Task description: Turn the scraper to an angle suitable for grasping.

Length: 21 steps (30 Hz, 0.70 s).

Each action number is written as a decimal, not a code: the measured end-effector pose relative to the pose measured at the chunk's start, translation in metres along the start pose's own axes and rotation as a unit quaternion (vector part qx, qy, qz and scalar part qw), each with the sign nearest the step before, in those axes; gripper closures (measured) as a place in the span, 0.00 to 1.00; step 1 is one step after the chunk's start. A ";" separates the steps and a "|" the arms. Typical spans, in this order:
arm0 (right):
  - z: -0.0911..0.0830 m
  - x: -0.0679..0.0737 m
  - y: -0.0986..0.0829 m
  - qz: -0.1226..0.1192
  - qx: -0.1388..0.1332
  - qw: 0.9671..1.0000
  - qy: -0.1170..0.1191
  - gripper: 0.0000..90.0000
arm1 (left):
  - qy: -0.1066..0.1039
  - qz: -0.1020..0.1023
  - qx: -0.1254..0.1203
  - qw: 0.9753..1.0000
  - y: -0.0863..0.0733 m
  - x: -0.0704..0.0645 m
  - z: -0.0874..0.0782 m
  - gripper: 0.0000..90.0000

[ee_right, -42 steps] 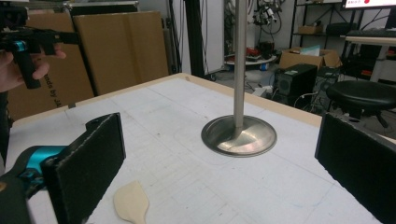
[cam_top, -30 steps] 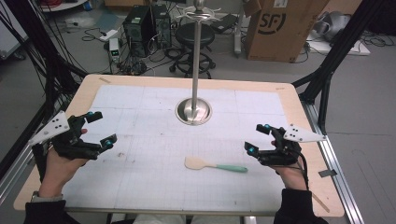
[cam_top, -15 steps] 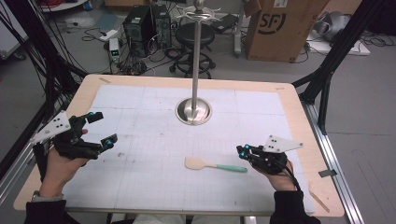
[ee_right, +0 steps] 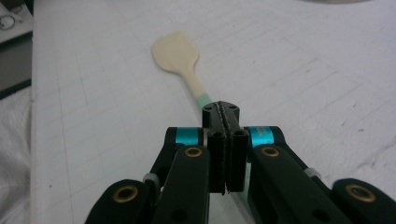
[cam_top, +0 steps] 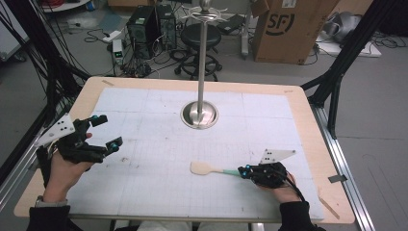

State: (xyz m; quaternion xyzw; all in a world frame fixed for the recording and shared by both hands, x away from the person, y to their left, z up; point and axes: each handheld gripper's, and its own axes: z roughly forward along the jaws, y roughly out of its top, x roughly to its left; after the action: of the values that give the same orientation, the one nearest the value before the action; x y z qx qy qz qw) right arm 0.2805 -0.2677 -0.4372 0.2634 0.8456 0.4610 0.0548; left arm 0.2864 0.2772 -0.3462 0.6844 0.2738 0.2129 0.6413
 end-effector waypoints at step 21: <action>0.015 -0.008 0.001 0.004 0.053 0.996 -0.065 1.00 | 0.012 0.002 0.022 1.000 -0.006 -0.002 0.002 0.02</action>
State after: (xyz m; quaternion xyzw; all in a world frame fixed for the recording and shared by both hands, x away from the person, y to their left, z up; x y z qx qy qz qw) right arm 0.2930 -0.2599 -0.4466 0.2990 0.8626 0.3972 0.0940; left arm 0.2855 0.2746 -0.3525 0.6960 0.2849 0.2163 0.6226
